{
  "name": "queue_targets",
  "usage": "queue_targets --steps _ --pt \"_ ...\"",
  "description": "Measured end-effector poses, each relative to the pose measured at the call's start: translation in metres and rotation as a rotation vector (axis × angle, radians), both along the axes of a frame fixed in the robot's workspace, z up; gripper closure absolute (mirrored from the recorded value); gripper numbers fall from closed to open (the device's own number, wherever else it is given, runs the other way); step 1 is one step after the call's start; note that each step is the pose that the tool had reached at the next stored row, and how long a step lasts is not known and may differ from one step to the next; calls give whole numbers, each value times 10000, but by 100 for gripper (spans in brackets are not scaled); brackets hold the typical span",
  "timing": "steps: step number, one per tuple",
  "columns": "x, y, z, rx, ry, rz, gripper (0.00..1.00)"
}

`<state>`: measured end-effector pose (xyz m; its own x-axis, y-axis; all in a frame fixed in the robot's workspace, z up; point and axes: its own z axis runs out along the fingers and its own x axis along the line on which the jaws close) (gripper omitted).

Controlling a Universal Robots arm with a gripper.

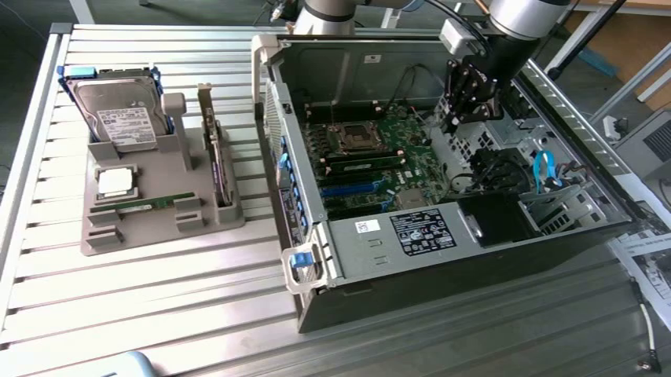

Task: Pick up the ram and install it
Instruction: 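Press down the ram until it locks into place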

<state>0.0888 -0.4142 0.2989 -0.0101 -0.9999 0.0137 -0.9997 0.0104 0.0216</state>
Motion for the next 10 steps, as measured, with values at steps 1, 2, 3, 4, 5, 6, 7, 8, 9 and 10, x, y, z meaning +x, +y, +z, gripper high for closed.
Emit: queue_targets --steps 1,2,3,4,5,6,7,8,9,10 --pt "0 0 1 -3 1 -1 89" --pt "0 0 2 -4 1 -1 89" --pt "0 0 2 -4 0 0 89" --pt "0 0 2 -4 0 0 89" --pt "0 0 2 -4 0 -1 89" --pt "0 0 2 -4 1 0 89" --pt "0 0 2 -4 0 -1 89" --pt "0 0 2 -4 0 -1 89" --pt "0 0 2 -4 0 0 89" --pt "0 0 2 -4 0 -1 89"
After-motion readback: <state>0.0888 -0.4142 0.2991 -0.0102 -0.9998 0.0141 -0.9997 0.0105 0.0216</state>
